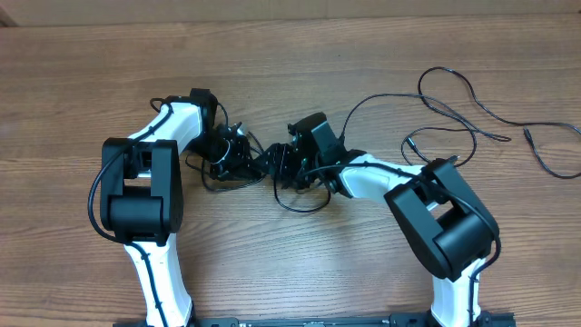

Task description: Untangle cables

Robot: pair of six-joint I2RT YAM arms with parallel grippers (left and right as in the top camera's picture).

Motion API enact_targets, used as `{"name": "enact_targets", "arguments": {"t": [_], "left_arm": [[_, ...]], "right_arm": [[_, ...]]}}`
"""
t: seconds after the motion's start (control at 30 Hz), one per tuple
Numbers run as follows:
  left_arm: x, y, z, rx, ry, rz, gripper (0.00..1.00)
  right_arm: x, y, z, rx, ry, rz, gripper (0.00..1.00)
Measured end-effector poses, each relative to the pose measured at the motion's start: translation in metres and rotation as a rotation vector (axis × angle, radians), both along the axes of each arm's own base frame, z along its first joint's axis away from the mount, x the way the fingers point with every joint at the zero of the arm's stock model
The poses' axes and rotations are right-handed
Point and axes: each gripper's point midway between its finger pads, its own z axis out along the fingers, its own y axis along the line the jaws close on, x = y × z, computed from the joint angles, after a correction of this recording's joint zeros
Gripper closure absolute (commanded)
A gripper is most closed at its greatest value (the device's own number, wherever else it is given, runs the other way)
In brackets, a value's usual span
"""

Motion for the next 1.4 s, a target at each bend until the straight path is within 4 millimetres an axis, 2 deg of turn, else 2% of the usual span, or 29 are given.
{"name": "enact_targets", "arguments": {"t": [0.23, 0.4, 0.53, 0.63, 0.87, 1.1, 1.23, 1.4], "left_arm": [[-0.006, -0.004, 0.001, -0.005, 0.026, -0.009, 0.87], [-0.012, -0.005, 0.0, -0.005, 0.044, -0.022, 0.87], [-0.014, -0.006, 0.001, -0.011, 0.044, -0.034, 0.87], [-0.022, -0.014, 0.001, -0.026, 0.067, -0.055, 0.87], [-0.027, -0.022, 0.001, -0.05, 0.075, -0.078, 0.87], [-0.027, -0.022, 0.001, -0.056, 0.076, -0.078, 0.87], [-0.027, -0.023, 0.001, -0.061, 0.074, -0.079, 0.87], [-0.027, -0.023, 0.001, -0.07, 0.061, -0.093, 0.87]], "right_arm": [[0.002, -0.004, -0.006, -0.041, -0.013, -0.021, 0.51], [0.004, -0.007, -0.009, -0.068, -0.025, -0.034, 0.55], [0.013, -0.011, -0.011, -0.107, -0.06, -0.077, 0.66], [0.02, -0.015, -0.012, -0.146, -0.103, -0.102, 0.69], [0.019, -0.016, -0.012, -0.329, -0.143, -0.072, 0.69], [0.007, -0.038, -0.013, -0.571, -0.129, 0.014, 0.72], [0.008, -0.04, -0.014, -0.593, -0.145, 0.041, 0.66], [0.005, -0.03, -0.012, -0.547, -0.151, 0.084, 0.64]]}}
